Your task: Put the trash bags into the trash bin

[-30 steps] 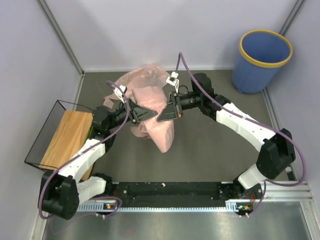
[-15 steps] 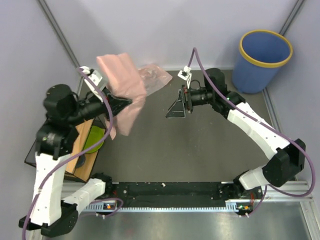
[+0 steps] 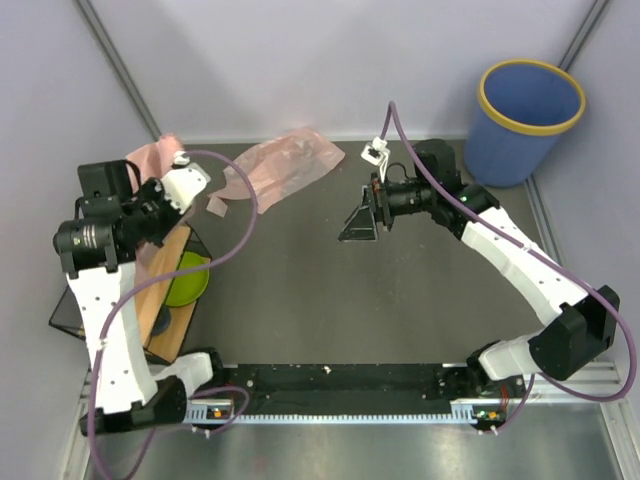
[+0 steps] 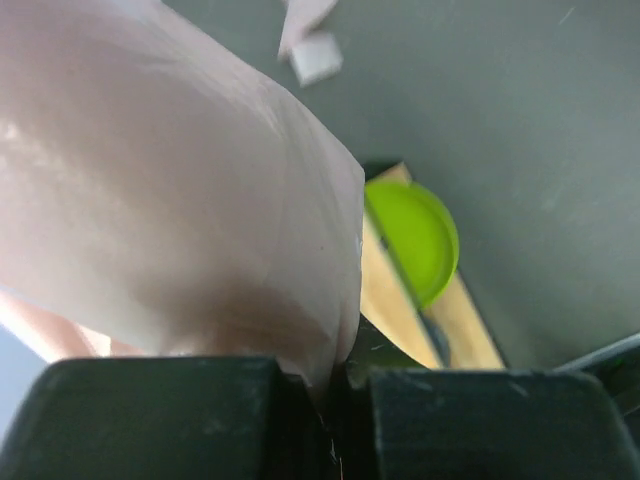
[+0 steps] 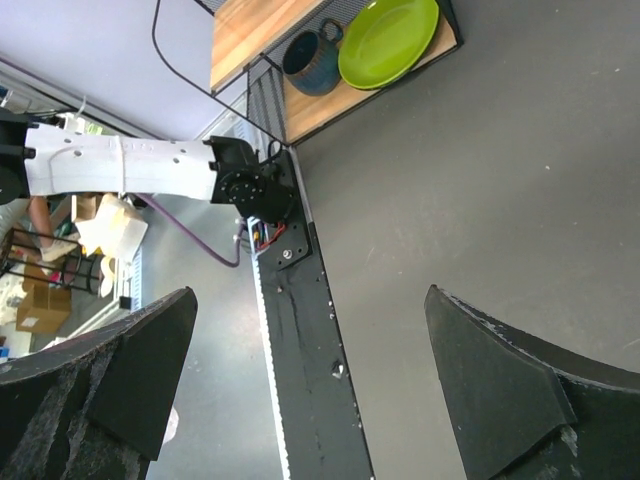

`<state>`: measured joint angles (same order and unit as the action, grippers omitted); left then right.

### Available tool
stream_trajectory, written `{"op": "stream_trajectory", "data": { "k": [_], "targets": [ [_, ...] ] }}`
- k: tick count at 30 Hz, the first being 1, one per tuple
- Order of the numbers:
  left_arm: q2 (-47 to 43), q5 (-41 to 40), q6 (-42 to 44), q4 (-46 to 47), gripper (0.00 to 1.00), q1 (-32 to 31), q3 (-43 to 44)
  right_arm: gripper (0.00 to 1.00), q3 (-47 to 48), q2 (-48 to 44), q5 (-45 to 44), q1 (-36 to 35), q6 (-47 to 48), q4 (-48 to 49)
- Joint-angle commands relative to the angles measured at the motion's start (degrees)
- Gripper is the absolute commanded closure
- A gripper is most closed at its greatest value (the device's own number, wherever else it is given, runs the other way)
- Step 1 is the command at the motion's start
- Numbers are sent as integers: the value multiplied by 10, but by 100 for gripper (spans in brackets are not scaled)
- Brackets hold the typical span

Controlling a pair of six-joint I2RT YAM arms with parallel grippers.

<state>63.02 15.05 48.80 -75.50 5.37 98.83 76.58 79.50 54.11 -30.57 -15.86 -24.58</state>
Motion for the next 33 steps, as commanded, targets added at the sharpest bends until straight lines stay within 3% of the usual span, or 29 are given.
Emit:
{"op": "stream_trajectory", "data": {
  "k": [1, 3, 9, 17, 20, 22, 24, 27, 33],
  "targets": [
    [31, 2, 126, -127, 100, 136, -26, 1, -6, -20, 7, 1, 19, -5],
    [59, -7, 140, -127, 100, 201, -27, 1, -17, -25, 5, 1, 24, -7],
    [68, -46, 176, -126, 100, 280, -104, 1, -27, -23, 6, 1, 28, -12],
    [108, 9, 190, -127, 98, 363, -167, 1, -30, -12, 14, 1, 29, -13],
    [110, 47, 183, -126, 82, 363, -179, 1, -25, -3, 19, 1, 25, -14],
    [111, 65, 171, -126, 51, 364, -166, 1, -21, -1, 21, 1, 25, -16],
    [108, 84, 156, -125, 33, 364, -138, 1, -21, -2, 22, 2, 24, -16],
    [107, 93, 128, -125, 18, 364, -92, 1, -22, -1, 24, 1, 27, -19],
    [83, 95, 115, -125, 15, 364, -49, 1, -20, 4, 27, 1, 27, -21]
  ]
}}
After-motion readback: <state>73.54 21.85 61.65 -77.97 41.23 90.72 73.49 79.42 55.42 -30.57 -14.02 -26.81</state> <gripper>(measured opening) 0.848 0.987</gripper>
